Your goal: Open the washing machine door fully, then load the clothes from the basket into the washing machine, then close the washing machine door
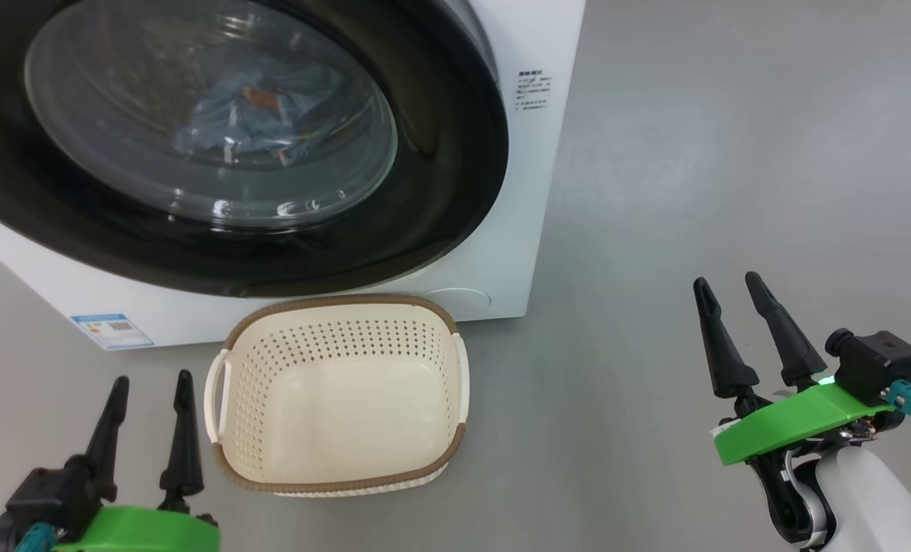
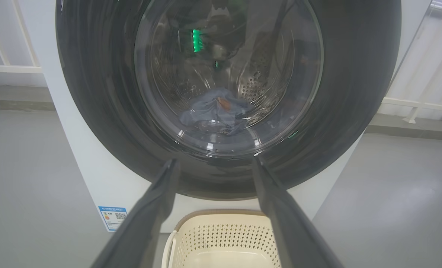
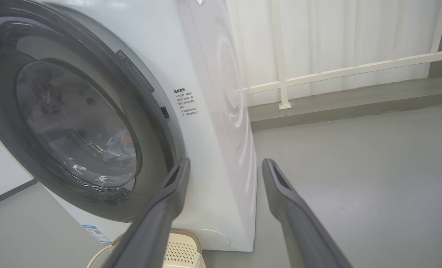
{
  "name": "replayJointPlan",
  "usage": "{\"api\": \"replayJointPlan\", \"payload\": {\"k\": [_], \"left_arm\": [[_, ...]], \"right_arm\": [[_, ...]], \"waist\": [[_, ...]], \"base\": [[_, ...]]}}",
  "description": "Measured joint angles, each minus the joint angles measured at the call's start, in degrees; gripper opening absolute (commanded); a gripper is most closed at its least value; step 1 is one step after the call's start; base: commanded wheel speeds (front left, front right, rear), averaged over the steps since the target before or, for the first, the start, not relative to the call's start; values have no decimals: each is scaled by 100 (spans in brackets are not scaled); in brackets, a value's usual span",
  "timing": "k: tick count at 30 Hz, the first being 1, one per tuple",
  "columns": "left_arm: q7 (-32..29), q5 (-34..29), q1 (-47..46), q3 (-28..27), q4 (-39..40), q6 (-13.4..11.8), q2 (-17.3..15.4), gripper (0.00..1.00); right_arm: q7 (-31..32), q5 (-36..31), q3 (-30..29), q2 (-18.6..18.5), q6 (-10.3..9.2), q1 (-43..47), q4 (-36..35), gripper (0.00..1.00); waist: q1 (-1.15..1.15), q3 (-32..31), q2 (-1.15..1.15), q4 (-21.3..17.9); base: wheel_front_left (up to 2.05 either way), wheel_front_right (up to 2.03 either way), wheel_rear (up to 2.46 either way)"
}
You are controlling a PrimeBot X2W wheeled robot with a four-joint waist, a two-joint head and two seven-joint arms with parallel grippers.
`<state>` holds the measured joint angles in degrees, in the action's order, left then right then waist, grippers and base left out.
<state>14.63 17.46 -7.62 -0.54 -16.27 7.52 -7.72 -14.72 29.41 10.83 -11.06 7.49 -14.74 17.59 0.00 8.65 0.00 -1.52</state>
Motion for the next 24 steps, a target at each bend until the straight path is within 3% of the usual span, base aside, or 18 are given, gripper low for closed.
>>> {"api": "replayJointPlan", "payload": {"k": [24], "left_arm": [[0,-9,325,-119,64,0,-10,100]], "right_arm": [[0,-16,-76,23,0,231,-5,100]], "waist": [[0,-213,0,-140]], "base": [[0,0,0]]}}
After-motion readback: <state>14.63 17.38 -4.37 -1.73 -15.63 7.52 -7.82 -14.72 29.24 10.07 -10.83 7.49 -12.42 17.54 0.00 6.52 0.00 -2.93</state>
